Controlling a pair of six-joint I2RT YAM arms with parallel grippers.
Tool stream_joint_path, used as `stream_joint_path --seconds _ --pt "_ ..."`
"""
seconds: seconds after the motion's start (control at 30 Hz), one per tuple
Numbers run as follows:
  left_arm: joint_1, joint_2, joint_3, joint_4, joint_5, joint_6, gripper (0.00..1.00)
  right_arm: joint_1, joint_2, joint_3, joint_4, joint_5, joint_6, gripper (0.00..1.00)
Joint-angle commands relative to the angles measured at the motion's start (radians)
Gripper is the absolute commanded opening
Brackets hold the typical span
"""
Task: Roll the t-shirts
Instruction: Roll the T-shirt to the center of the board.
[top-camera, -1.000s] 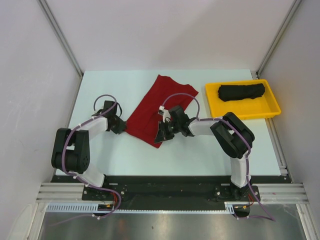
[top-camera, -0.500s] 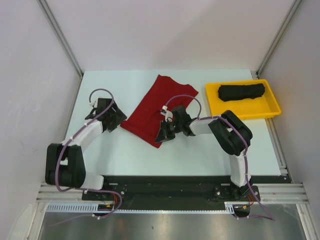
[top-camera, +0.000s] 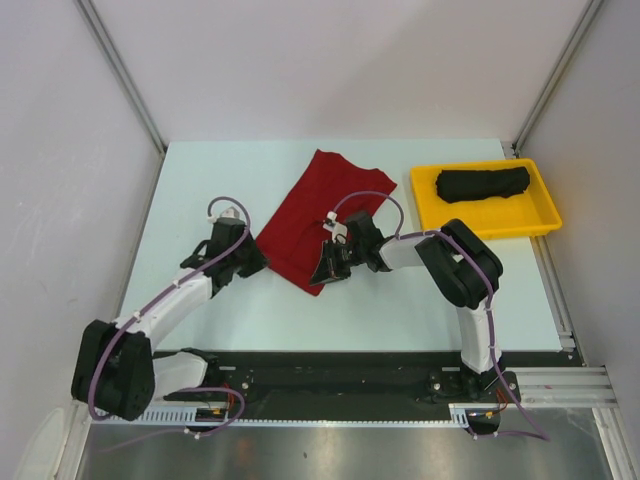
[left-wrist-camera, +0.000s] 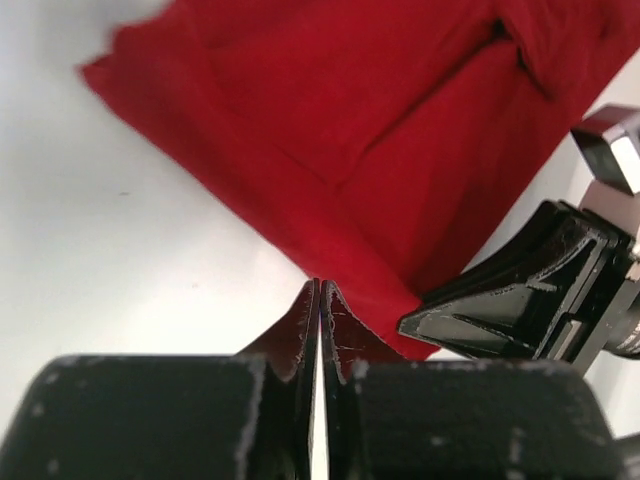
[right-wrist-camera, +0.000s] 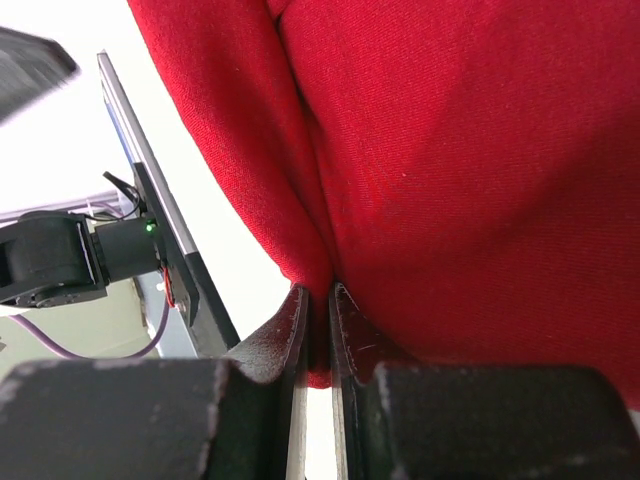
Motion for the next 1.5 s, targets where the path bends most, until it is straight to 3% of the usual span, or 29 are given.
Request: stream_joint_path --seconds 0.0,0.47,0.6,0.73,0.83,1.07,1.27,1.47 --pt "-0.045 0.068 0.017 0.100 0.044 -0.027 0.02 -0.013 0.025 -0.019 -0.029 0.041 -0.006 0.01" --pt "-0.053 0.261 0.099 0.159 0.050 -0.041 0.00 -0.022 0.011 -0.019 -0.061 0.058 -0.014 0.01" --pt "-0.053 0.296 0.128 0.152 0.034 -0.044 0.00 -0.027 -0.007 -0.019 -0.075 0.073 -0.019 0.15" --pt "-0.051 0.345 0.157 0.140 0.018 -0.047 0.00 -0.030 -0.059 -0.019 -0.120 0.119 -0.043 0.39" --pt "-0.053 0.367 0.171 0.136 0.006 -0.053 0.01 -0.030 -0.131 -0.019 -0.182 0.212 -0.080 0.49" --pt "-0.053 0.427 0.228 0.120 0.004 -0.061 0.00 0.041 -0.303 -0.019 -0.344 0.621 -0.204 0.50" --pt "-0.053 0.483 0.267 0.109 0.004 -0.067 0.01 0.183 -0.381 -0.019 -0.318 0.881 -0.312 0.52" --pt "-0.053 0.522 0.290 0.103 0.004 -0.078 0.01 0.318 -0.374 -0.017 -0.238 1.002 -0.483 0.59"
